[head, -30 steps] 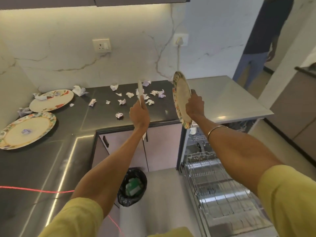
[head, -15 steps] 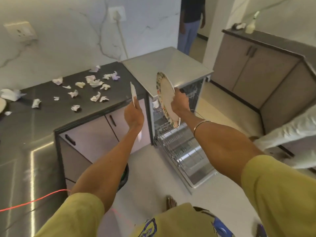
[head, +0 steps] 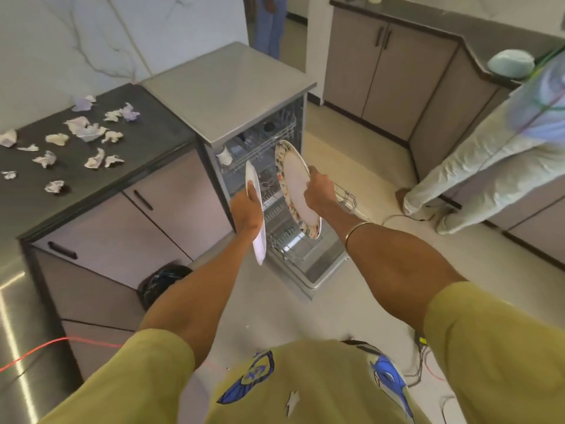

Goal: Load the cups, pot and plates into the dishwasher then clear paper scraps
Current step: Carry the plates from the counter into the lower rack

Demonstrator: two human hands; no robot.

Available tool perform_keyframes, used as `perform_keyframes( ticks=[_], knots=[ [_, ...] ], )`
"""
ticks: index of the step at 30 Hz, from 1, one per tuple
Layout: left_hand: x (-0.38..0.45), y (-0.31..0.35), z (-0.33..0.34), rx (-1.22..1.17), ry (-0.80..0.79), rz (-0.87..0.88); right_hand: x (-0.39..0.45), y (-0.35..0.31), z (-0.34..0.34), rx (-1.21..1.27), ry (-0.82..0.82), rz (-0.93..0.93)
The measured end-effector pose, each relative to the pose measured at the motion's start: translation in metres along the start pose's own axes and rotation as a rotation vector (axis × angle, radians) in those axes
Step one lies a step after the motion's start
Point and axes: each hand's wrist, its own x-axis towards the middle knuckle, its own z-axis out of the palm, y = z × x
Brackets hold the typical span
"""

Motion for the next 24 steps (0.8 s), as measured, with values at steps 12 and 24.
perform_keyframes(
  ticks=[12,24],
  knots=[
    [-0.085,0.071,0.134,0.151,-0.142,-0.274,-0.008,0.172,-0.071,-0.071,-0.055,0.098],
    [-0.09,0.112,0.228,0.002,-0.276,-0.4,0.031,0.26,-0.114,-0.105,-0.101,0.114]
  ],
)
